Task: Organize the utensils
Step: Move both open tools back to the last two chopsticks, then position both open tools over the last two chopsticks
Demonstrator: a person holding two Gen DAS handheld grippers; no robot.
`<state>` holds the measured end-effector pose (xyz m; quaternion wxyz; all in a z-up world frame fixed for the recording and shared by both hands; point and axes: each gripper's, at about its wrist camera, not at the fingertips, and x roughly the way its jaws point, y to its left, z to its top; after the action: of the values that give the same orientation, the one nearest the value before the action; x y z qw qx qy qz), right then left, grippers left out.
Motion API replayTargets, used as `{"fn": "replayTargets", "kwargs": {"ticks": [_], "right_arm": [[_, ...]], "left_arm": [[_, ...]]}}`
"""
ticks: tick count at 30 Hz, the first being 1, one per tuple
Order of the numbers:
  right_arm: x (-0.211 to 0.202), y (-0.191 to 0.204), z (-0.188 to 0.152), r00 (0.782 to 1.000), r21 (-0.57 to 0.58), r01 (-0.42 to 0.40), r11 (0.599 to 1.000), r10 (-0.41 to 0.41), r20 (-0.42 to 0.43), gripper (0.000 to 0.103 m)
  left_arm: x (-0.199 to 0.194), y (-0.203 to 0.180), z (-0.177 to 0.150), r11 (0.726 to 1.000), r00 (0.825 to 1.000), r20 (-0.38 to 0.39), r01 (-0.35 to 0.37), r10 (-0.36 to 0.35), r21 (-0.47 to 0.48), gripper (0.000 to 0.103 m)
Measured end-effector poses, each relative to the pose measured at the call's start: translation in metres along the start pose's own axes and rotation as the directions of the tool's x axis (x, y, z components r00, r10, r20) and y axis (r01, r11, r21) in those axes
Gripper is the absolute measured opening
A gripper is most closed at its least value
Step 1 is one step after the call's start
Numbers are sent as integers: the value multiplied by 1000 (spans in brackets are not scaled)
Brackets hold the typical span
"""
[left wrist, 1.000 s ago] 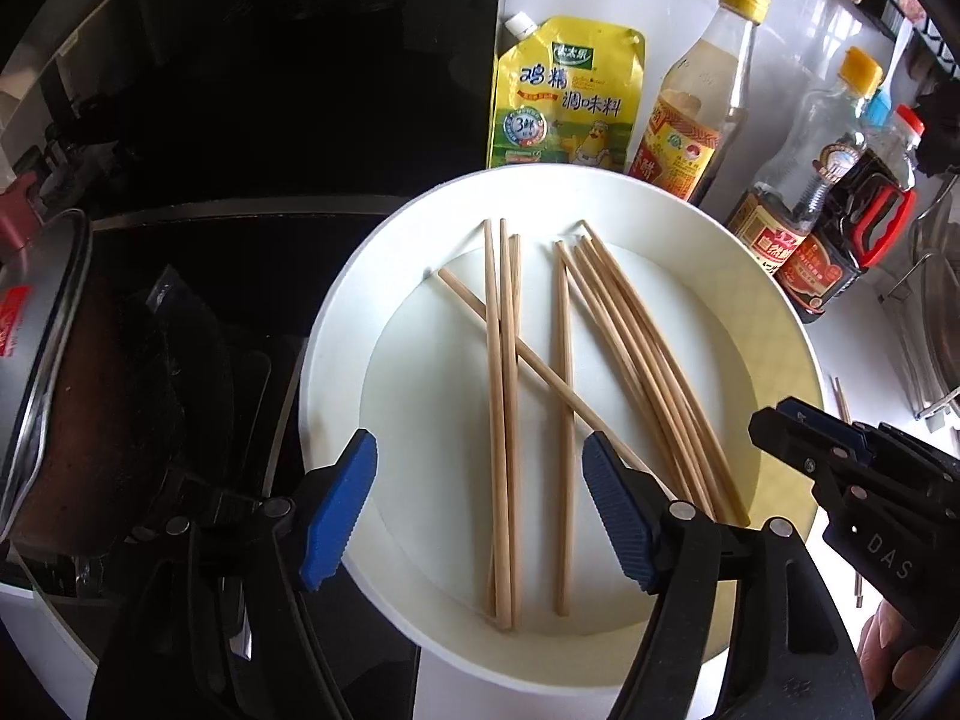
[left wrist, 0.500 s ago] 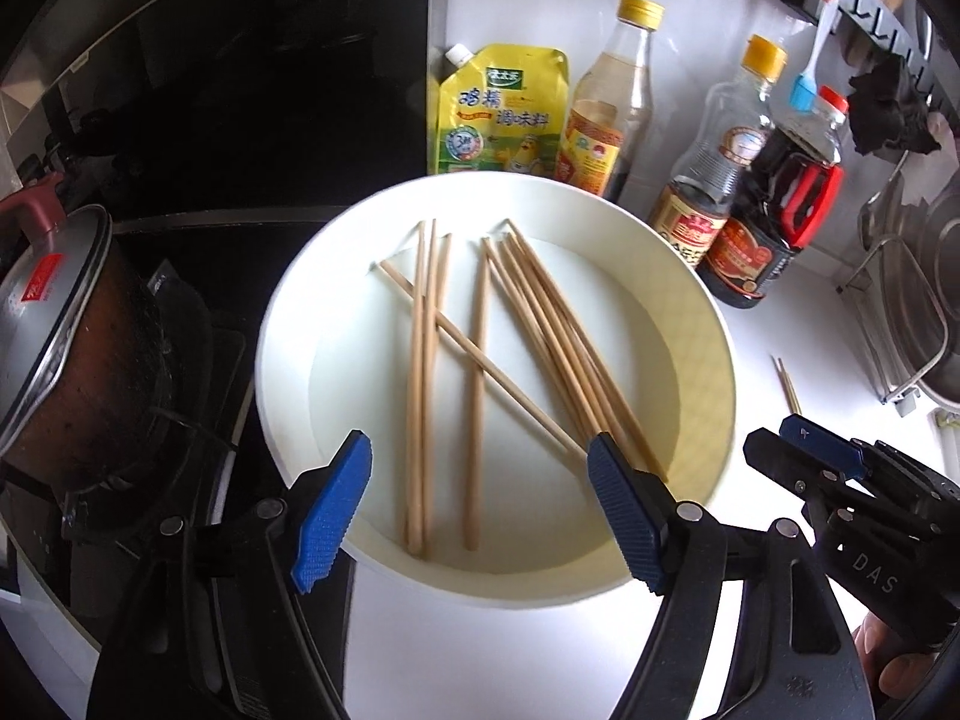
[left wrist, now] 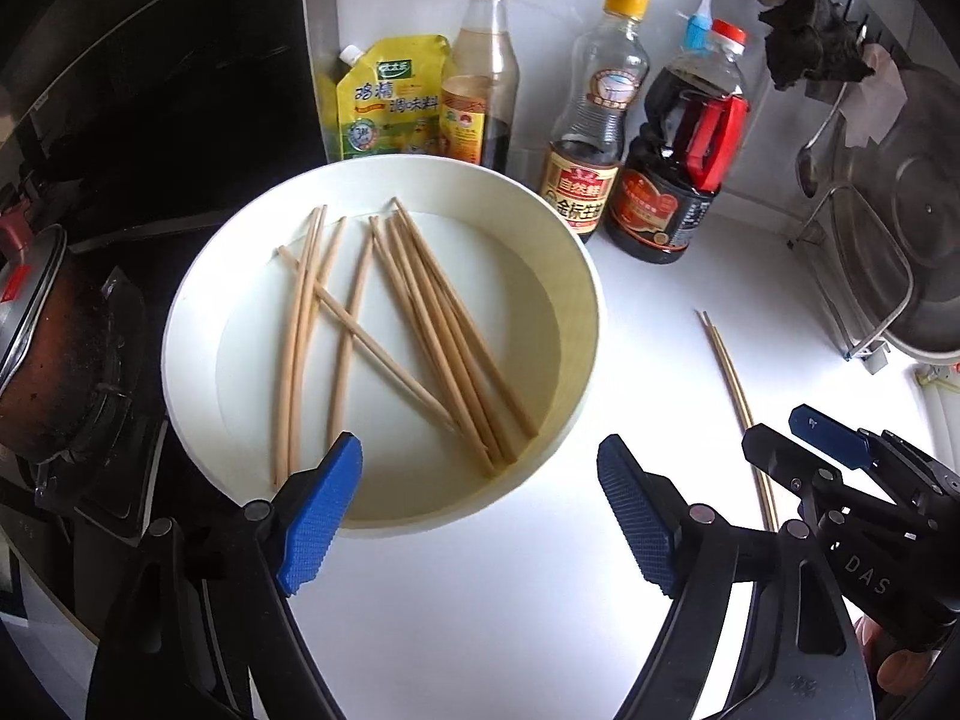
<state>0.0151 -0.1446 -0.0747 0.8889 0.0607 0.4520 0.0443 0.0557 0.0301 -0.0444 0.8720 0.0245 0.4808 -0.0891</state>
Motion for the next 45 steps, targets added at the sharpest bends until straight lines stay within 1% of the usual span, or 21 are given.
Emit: {"fn": "replayTargets", "kwargs": {"ticks": [2,10,13,14,19,24,27,30,33,37,40,45], "right_arm": [[-4,-12,-4,1000,15,13,1000,-13,0,53],[-6,-59,-23,998,69,51,996,-50,-26,54],[-6,-72,-30,997,75,69,995,-67,-30,57],[-5,-77,-34,997,73,73,995,-72,-29,59],[6,-102,-50,994,82,93,992,-88,-60,59],[24,-121,-58,993,74,101,992,-95,-75,59],[37,-129,-60,989,63,126,990,-121,-81,59],[45,-134,-60,990,59,117,991,-112,-85,59],[48,-132,-60,991,33,106,994,-104,-79,59],[54,-131,-63,990,3,107,994,-106,-92,59],[53,-131,-64,991,-9,113,994,-114,-72,59],[55,-130,-65,991,-17,114,993,-115,-68,59]], "left_arm": [[0,-12,-3,1000,1000,-2,9,-9,18,80],[4,-53,-16,996,999,-25,41,-39,75,82],[9,-66,-23,995,998,-41,53,-50,80,84],[11,-69,-24,995,998,-46,55,-51,84,84],[22,-88,-33,993,997,-73,42,-34,109,85],[33,-98,-39,994,996,-83,34,-26,100,87],[41,-104,-41,995,995,-95,35,-26,90,87],[48,-111,-42,995,995,-101,38,-29,90,87],[54,-116,-43,995,994,-105,48,-40,82,87],[60,-122,-42,996,993,-109,52,-43,76,87],[60,-124,-41,996,993,-105,54,-46,68,87],[61,-124,-43,997,994,-105,47,-41,62,87]]}}
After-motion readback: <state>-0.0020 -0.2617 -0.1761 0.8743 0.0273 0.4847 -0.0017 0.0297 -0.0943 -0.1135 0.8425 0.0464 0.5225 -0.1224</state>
